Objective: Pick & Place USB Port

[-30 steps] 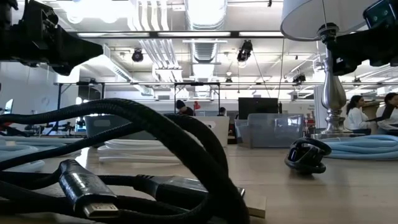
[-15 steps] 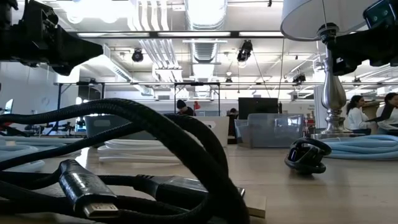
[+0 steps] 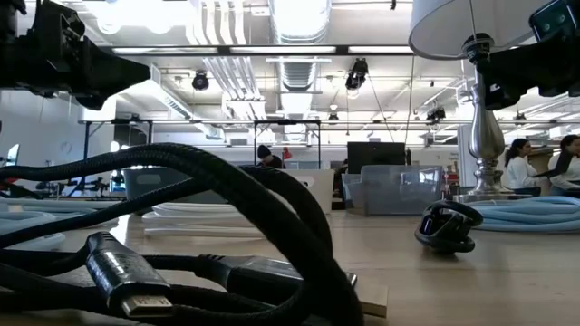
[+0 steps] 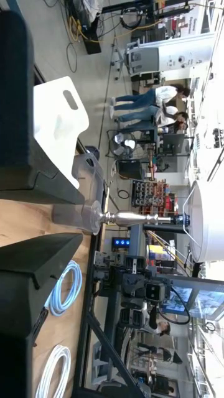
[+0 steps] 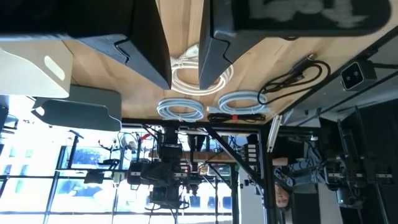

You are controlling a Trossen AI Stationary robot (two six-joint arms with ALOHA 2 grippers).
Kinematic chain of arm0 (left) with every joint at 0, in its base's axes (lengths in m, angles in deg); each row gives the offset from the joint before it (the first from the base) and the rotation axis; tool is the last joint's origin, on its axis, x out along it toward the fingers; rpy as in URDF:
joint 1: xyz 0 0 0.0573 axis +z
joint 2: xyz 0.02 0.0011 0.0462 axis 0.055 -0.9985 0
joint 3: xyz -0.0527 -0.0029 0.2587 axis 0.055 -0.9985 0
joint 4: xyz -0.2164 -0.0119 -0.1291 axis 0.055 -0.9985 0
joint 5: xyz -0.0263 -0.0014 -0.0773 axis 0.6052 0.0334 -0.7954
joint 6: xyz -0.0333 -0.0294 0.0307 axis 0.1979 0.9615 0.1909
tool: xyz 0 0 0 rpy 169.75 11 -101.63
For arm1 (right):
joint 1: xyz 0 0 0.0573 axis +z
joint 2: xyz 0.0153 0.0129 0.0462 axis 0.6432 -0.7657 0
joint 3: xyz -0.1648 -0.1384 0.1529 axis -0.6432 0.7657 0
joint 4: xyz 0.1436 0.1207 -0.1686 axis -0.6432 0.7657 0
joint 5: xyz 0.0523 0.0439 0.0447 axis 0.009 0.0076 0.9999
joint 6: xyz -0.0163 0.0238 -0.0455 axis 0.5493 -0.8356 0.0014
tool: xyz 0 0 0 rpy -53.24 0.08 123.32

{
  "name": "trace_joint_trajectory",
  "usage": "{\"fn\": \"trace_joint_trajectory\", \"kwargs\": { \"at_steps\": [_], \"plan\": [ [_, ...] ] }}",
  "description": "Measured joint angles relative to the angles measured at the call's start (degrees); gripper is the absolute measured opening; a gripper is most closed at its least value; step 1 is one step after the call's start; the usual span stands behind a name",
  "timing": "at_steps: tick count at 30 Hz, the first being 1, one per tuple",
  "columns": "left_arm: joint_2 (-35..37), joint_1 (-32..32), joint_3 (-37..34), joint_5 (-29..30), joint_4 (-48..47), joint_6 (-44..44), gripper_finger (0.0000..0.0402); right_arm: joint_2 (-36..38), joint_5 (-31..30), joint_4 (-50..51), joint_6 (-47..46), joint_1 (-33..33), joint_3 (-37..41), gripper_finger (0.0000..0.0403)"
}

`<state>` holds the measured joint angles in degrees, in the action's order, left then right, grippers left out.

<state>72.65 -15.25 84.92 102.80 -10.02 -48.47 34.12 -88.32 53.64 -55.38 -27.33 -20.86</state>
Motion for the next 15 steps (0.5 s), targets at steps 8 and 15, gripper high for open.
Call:
{"fn": "trace_joint_trajectory", "kwargs": {
  "at_steps": [8, 15],
  "plan": [
    [0.0, 0.01, 0.0, -0.02, -0.02, 0.0, 0.0087, 0.0, 0.0, 0.01, 0.0, -0.01, -0.01, 0.0069],
    [0.0, 0.01, 0.0, -0.01, 0.0, 0.0, 0.0087, 0.0, 0.01, 0.01, 0.0, -0.01, 0.01, 0.0081]
  ]
}}
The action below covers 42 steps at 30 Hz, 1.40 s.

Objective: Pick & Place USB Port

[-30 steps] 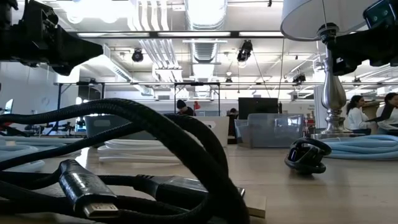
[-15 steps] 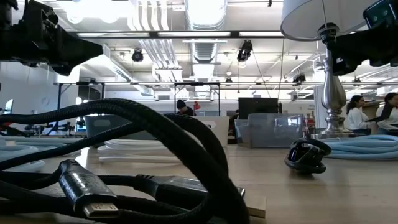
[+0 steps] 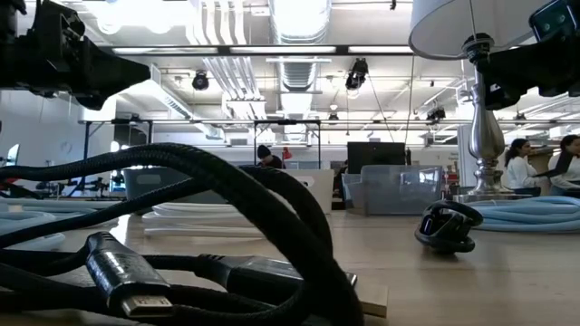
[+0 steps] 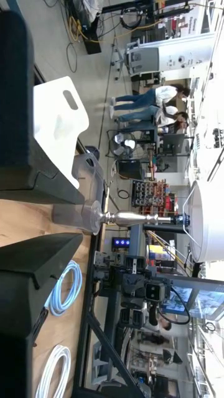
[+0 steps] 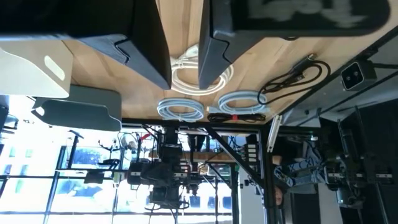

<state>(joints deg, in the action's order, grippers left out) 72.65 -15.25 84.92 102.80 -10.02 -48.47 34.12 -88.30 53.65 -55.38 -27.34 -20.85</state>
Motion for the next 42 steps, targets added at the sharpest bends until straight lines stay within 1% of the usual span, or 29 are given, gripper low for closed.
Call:
{"fn": "trace_joint_trajectory", "kwargs": {
  "at_steps": [8, 20, 34, 42],
  "plan": [
    [0.01, -0.01, -0.02, -0.02, -0.01, 0.0, 0.0087, 0.0, -0.02, -0.02, 0.0, 0.0, -0.02, 0.0086],
    [-0.01, -0.01, -0.01, -0.02, 0.0, 0.0, 0.0087, 0.0, 0.0, 0.0, 0.0, 0.02, -0.02, 0.0068],
    [-0.01, 0.02, 0.0, -0.02, -0.01, 0.0, 0.0087, 0.0, -0.01, -0.01, 0.0, 0.0, 0.0, 0.0086],
    [0.0, 0.0, -0.02, -0.01, -0.02, 0.0, 0.0087, 0.0, 0.0, -0.01, 0.0, 0.0, -0.01, 0.0077]
  ]
}}
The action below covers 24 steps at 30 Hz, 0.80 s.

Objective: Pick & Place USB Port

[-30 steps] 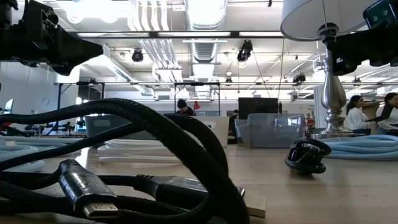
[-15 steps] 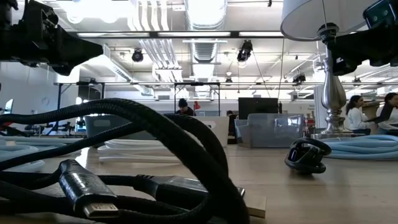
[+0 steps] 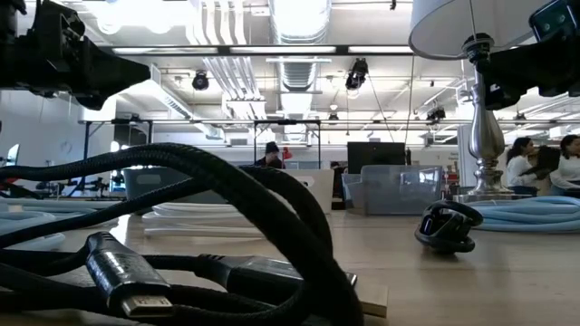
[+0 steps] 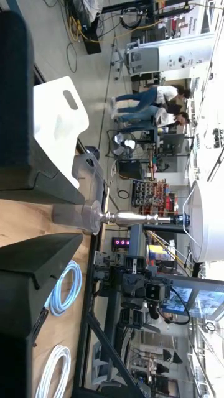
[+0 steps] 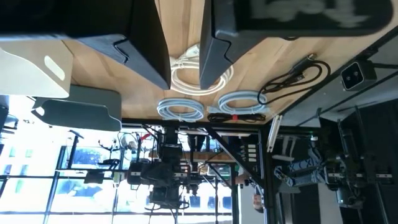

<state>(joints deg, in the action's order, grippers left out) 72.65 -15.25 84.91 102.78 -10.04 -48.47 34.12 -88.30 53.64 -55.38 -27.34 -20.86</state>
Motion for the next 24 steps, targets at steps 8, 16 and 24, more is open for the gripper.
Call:
{"fn": "trace_joint_trajectory", "kwargs": {
  "at_steps": [8, 16, 24],
  "plan": [
    [0.02, 0.0, 0.02, 0.02, 0.0, 0.0, 0.0087, 0.0, 0.0, 0.01, 0.0, 0.0, 0.01, 0.0068],
    [0.0, 0.0, 0.02, 0.02, 0.0, 0.0, 0.0087, 0.0, -0.02, 0.01, 0.0, 0.0, 0.01, 0.0081],
    [0.02, 0.0, 0.02, 0.0, 0.01, 0.0, 0.0087, 0.0, -0.01, 0.01, 0.0, 0.02, 0.01, 0.0086]
  ]
}}
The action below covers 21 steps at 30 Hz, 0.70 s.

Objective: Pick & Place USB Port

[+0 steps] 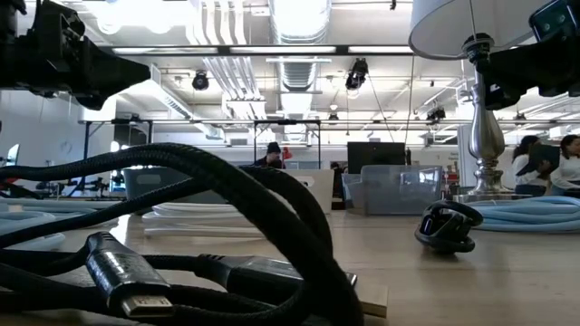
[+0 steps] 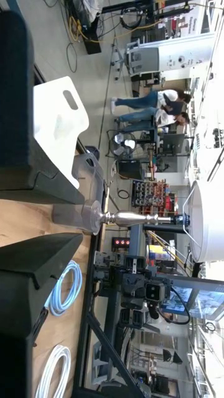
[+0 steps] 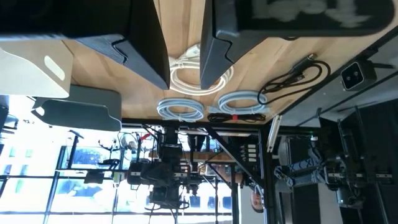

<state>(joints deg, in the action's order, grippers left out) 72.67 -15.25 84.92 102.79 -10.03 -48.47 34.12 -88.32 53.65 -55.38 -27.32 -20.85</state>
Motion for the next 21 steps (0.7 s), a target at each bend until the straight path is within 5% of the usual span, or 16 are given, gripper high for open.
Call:
{"fn": "trace_joint_trajectory", "kwargs": {
  "at_steps": [21],
  "plan": [
    [-0.02, 0.0, -0.02, -0.01, 0.01, 0.0, 0.0087, 0.0, 0.0, 0.0, 0.0, 0.0, -0.02, 0.0082]
  ]
}}
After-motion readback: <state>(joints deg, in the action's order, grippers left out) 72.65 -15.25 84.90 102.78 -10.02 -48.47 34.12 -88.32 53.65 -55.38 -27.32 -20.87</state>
